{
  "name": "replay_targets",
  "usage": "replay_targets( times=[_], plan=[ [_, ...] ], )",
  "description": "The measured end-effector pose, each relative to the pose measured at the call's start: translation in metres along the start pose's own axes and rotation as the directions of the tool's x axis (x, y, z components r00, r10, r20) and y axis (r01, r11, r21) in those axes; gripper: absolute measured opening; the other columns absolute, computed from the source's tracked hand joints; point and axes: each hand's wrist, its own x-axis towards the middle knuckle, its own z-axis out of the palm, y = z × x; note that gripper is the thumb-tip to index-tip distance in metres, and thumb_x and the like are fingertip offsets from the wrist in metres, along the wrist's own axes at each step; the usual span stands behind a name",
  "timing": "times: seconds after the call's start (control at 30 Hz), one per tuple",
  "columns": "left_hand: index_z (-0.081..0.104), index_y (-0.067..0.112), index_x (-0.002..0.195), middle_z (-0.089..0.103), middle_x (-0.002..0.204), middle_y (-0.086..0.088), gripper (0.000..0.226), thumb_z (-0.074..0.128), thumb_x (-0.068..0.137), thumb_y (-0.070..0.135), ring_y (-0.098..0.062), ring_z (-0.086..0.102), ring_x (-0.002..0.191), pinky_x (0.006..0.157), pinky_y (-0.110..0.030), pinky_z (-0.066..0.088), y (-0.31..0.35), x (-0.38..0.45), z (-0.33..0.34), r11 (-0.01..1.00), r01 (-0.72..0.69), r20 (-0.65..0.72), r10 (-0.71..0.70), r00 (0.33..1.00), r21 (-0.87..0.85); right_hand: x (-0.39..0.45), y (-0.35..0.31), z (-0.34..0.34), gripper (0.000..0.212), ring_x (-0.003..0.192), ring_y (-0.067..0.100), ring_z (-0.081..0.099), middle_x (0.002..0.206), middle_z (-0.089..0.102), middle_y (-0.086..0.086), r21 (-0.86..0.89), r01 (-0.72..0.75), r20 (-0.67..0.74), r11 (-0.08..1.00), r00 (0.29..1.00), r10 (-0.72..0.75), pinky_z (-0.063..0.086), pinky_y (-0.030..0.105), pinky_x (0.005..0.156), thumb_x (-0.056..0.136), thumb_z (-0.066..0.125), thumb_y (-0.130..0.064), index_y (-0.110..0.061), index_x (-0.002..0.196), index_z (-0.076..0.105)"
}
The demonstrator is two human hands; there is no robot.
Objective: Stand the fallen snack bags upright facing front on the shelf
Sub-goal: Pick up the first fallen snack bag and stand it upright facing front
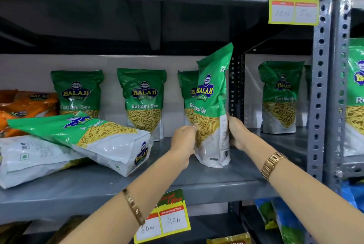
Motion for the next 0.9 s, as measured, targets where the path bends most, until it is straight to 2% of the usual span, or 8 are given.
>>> replay_targets(
  times=[0.1, 0.27, 0.37, 0.47, 0.6, 0.7, 0.8, 0.9],
  plan=[
    [0.053, 0.014, 0.089, 0.055, 0.105, -0.009, 0.017, 0.045, 0.092, 0.029, -0.028, 0.051, 0.101, 0.098, -0.039, 0.043, 0.009, 0.014, -0.004, 1.000, -0.025, -0.084, 0.024, 0.996, -0.003, -0.018, -0.008, 0.006, 0.058, 0.111, 0.030, 0.059, 0.126, 0.062, 0.015, 0.045, 0.010, -0.039, 0.999, 0.999, -0.009, 0.042, 0.038, 0.103, 0.094, 0.025, -0.054, -0.014, 0.104, 0.065],
    [0.058, 0.006, 0.120, 0.054, 0.124, -0.021, 0.052, 0.048, 0.088, 0.045, -0.037, 0.051, 0.118, 0.103, -0.042, 0.038, 0.023, 0.032, 0.000, 0.996, 0.076, 0.014, -0.075, 0.997, -0.036, -0.050, 0.005, 0.004, 0.065, 0.120, 0.020, 0.049, 0.134, 0.050, 0.003, -0.161, 0.218, -0.053, 0.963, 0.972, -0.229, 0.038, 0.032, 0.097, 0.087, 0.047, -0.052, -0.010, 0.136, 0.039],
    [0.052, 0.002, 0.132, 0.050, 0.140, -0.022, 0.065, 0.037, 0.091, 0.051, -0.038, 0.046, 0.131, 0.111, -0.047, 0.031, 0.022, 0.036, 0.010, 0.995, 0.095, 0.088, -0.092, 0.992, -0.032, -0.060, 0.017, 0.004, 0.076, 0.110, 0.018, 0.055, 0.126, 0.055, 0.003, -0.238, 0.262, -0.014, 0.935, 0.962, -0.273, 0.047, 0.028, 0.081, 0.071, 0.075, -0.037, -0.012, 0.131, 0.036],
    [0.056, 0.007, 0.129, 0.056, 0.135, -0.018, 0.071, 0.028, 0.090, 0.060, -0.033, 0.055, 0.121, 0.106, -0.042, 0.039, 0.017, 0.039, 0.021, 0.992, 0.107, 0.126, -0.098, 0.987, -0.068, -0.053, 0.027, 0.000, 0.075, 0.105, 0.020, 0.059, 0.115, 0.060, 0.001, -0.470, 0.246, -0.022, 0.847, 0.957, -0.290, 0.048, 0.035, 0.086, 0.063, 0.081, -0.038, -0.017, 0.120, 0.038],
    [0.053, 0.010, 0.132, 0.053, 0.139, -0.015, 0.069, 0.027, 0.091, 0.059, -0.031, 0.049, 0.128, 0.108, -0.037, 0.033, 0.021, 0.028, 0.012, 0.998, 0.056, 0.122, -0.057, 0.991, 0.012, -0.039, 0.019, -0.015, 0.051, 0.095, 0.021, 0.063, 0.110, 0.065, 0.004, -0.372, 0.208, 0.078, 0.905, 0.978, -0.193, 0.052, 0.038, 0.082, 0.069, 0.079, -0.022, -0.017, 0.106, 0.045],
    [0.047, 0.011, 0.136, 0.046, 0.145, -0.012, 0.061, 0.028, 0.095, 0.051, -0.026, 0.041, 0.134, 0.105, -0.032, 0.029, 0.021, 0.026, 0.004, 0.999, 0.008, 0.129, -0.014, 0.992, 0.051, -0.027, 0.014, -0.030, 0.048, 0.101, 0.024, 0.062, 0.120, 0.063, 0.010, -0.265, 0.111, 0.202, 0.958, 0.978, -0.058, 0.053, 0.039, 0.084, 0.075, 0.074, -0.011, -0.020, 0.115, 0.050],
    [0.044, 0.018, 0.139, 0.039, 0.151, -0.006, 0.088, 0.037, 0.074, 0.077, -0.025, 0.035, 0.138, 0.116, -0.040, 0.023, 0.013, 0.030, -0.001, 0.987, -0.015, 0.095, 0.000, 0.995, 0.161, -0.015, 0.009, -0.042, 0.046, 0.107, 0.023, 0.057, 0.121, 0.061, 0.007, -0.239, 0.022, 0.289, 0.971, 0.956, 0.049, 0.044, 0.046, 0.097, 0.081, 0.066, -0.006, -0.024, 0.121, 0.050],
    [0.043, 0.010, 0.133, 0.046, 0.140, -0.004, 0.090, 0.048, 0.070, 0.074, -0.027, 0.045, 0.129, 0.101, -0.034, 0.034, 0.003, 0.034, -0.005, 0.955, -0.045, 0.015, 0.042, 0.999, 0.294, 0.003, 0.008, -0.048, 0.053, 0.103, 0.022, 0.057, 0.112, 0.063, 0.004, -0.222, -0.014, 0.285, 0.975, 0.955, 0.078, 0.042, 0.048, 0.097, 0.085, 0.060, -0.001, -0.019, 0.132, 0.045]
  ],
)
